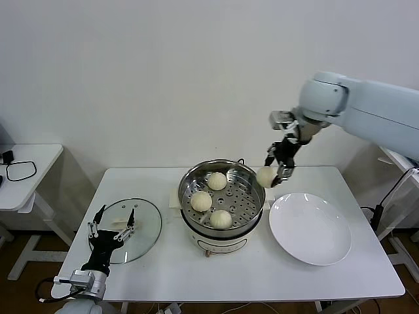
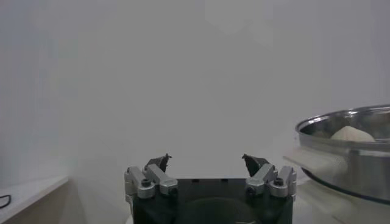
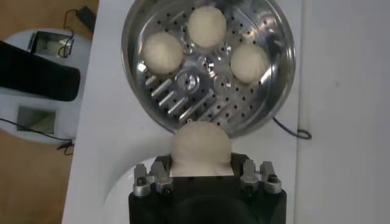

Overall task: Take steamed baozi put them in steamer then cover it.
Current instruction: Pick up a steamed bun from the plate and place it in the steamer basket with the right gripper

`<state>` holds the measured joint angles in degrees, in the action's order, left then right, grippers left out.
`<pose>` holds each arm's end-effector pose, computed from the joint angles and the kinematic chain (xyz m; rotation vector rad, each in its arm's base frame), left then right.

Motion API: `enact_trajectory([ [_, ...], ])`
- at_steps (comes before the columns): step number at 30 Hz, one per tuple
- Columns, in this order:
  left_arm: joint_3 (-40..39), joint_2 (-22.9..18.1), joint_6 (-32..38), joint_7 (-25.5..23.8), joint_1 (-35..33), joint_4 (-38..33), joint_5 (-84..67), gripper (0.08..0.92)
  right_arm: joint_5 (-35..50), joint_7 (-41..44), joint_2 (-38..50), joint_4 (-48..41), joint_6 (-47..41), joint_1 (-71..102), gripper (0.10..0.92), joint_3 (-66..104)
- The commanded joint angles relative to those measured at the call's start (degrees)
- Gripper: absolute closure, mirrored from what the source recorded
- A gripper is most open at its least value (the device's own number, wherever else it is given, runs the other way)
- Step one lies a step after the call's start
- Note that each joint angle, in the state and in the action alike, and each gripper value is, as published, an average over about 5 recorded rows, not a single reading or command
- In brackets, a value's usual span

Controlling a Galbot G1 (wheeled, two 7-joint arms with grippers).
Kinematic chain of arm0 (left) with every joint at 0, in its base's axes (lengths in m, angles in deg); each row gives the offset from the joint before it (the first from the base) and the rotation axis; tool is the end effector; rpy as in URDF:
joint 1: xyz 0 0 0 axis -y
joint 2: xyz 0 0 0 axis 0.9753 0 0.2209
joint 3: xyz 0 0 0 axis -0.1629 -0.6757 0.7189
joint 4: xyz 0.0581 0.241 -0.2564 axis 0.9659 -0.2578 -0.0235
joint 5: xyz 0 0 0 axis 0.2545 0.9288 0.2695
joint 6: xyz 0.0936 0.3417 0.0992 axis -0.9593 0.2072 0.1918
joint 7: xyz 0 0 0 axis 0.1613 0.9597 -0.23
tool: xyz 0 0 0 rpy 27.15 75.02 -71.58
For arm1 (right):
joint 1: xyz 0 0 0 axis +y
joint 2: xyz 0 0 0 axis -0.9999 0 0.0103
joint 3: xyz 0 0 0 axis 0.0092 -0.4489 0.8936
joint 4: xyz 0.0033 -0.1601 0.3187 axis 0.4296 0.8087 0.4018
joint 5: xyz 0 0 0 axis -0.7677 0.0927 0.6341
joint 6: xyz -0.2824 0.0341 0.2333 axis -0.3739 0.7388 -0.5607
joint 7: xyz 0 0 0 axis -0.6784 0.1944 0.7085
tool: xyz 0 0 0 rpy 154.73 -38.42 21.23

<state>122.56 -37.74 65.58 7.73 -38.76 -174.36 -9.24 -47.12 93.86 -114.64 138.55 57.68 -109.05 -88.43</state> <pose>0.2072 0.0886 -0.3322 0.0542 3.1056 0.2909 0.5552 -0.0050 0.0324 1.4295 -1.3214 1.3329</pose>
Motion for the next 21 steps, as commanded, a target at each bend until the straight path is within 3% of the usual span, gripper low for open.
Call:
enact_trajectory([
  [1,1.12,0.12,-0.13,-0.29,0.12,0.48,-0.21,0.177,-2.64,0.19,-12.17,-7.92,-0.55,5.76,0.364,1.08],
  [21,2.06,0.44,-0.33,-0.56,0.75,1.68,-0.32,0.177,-11.37,1.31,-16.46,-15.88,1.52,17.5,0.364,6.15],
])
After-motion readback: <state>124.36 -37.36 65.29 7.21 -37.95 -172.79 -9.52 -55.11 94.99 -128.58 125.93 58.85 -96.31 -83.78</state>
